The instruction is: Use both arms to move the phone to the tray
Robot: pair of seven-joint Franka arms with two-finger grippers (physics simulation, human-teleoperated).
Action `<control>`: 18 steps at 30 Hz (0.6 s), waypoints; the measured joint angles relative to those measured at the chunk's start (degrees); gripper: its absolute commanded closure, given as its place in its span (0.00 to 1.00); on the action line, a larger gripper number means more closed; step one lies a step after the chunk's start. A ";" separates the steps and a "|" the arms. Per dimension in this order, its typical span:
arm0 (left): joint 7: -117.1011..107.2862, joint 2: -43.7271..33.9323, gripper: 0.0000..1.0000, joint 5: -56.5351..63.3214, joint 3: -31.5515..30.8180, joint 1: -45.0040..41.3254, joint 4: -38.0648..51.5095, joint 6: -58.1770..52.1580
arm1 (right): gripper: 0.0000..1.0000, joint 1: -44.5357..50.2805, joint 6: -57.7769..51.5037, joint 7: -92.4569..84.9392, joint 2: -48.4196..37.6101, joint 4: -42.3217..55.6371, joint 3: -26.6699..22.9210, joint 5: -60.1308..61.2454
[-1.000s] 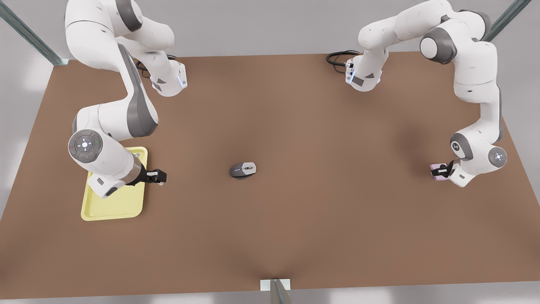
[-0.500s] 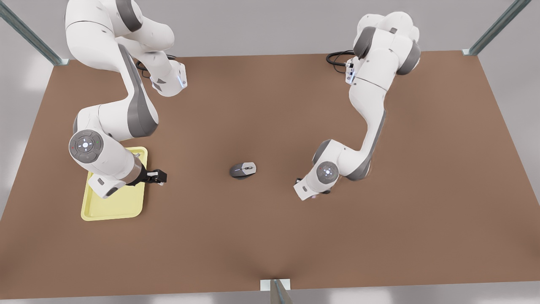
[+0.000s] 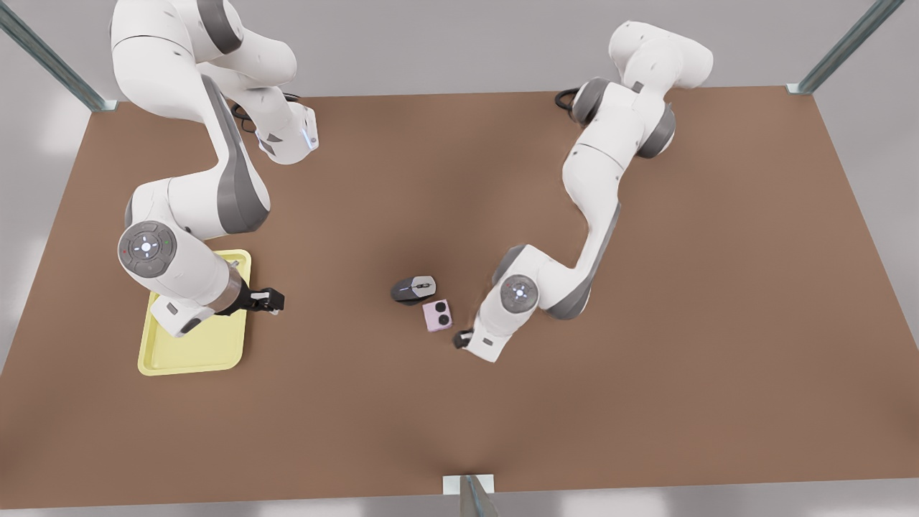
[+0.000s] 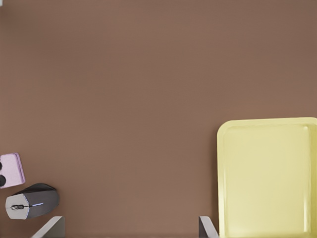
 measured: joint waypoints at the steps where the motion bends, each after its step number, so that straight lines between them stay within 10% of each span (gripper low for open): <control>1: 1.46 -5.65 0.00 0.16 0.45 5.98 -0.02 -5.15 | 0.00 0.20 0.23 0.02 0.32 0.37 0.10 0.12; 6: 14.15 -34.54 0.00 4.90 5.18 19.74 -24.26 -24.20 | 0.00 11.02 6.21 1.71 6.77 3.76 0.59 0.40; 12: 26.56 -36.21 0.00 3.08 4.67 19.91 -22.83 -33.01 | 0.00 24.82 13.64 6.44 27.58 19.27 0.19 -0.74; 18: 35.54 -34.35 0.00 -0.08 4.67 19.84 -22.57 -36.56 | 0.00 27.99 18.63 12.25 29.84 16.81 0.23 -1.47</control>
